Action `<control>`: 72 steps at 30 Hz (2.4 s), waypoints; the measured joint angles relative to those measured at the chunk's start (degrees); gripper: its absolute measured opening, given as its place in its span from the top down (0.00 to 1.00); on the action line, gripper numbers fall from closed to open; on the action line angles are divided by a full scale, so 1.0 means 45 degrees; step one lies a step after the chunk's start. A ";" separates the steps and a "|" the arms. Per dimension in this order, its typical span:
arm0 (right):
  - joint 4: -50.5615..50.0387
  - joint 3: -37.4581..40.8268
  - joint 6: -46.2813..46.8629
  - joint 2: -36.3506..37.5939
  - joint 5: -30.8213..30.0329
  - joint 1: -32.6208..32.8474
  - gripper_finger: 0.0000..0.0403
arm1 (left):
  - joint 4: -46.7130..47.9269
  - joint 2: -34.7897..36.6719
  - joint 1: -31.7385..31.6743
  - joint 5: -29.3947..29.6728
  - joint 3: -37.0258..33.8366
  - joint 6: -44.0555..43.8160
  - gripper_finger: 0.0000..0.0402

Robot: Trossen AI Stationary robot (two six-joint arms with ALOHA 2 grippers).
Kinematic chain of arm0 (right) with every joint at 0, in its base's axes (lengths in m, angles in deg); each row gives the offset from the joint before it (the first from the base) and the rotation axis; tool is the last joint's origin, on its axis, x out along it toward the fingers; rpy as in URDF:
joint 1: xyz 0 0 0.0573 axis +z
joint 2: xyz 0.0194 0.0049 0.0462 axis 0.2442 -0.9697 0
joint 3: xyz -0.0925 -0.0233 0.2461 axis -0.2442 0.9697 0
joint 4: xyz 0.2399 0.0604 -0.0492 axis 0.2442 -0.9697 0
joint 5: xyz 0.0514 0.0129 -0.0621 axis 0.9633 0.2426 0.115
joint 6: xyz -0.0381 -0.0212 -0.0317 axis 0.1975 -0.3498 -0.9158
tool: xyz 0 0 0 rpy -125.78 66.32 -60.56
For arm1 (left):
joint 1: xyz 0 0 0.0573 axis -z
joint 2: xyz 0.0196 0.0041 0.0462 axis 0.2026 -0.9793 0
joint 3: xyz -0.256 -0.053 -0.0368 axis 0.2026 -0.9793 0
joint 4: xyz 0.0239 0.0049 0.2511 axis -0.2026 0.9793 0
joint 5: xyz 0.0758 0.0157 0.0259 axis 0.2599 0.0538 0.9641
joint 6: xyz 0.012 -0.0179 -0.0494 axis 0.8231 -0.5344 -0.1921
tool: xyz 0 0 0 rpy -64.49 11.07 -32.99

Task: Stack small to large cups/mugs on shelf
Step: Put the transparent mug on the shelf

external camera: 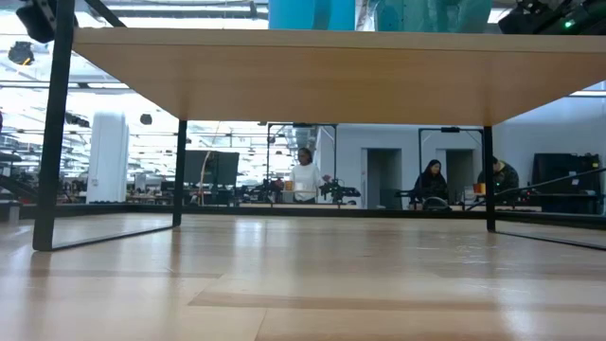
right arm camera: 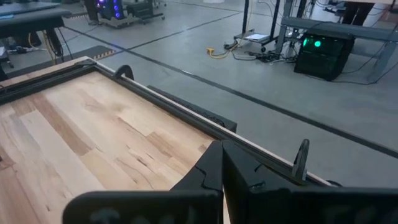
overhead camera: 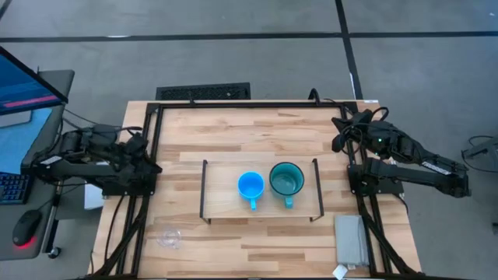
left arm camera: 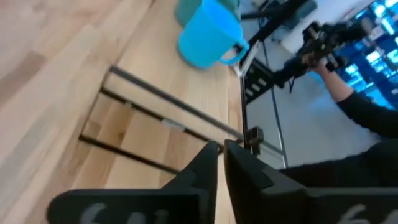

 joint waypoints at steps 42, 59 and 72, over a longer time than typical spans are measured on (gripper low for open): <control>0.0049 0.0000 -0.0008 -0.0004 -0.0483 -0.0389 0.94 | 0.2665 -0.3302 0.1967 0.0427 0.1663 -0.0064 1.00; 0.0044 0.0000 -0.0024 -0.0003 -0.0617 -0.0389 0.94 | 0.3026 -0.5509 0.9002 0.4334 0.2367 -0.4764 1.00; 0.0044 0.0000 -0.0012 -0.0002 -0.0617 -0.0389 0.94 | 0.3042 -0.7911 1.2158 0.4801 0.2367 -0.7710 1.00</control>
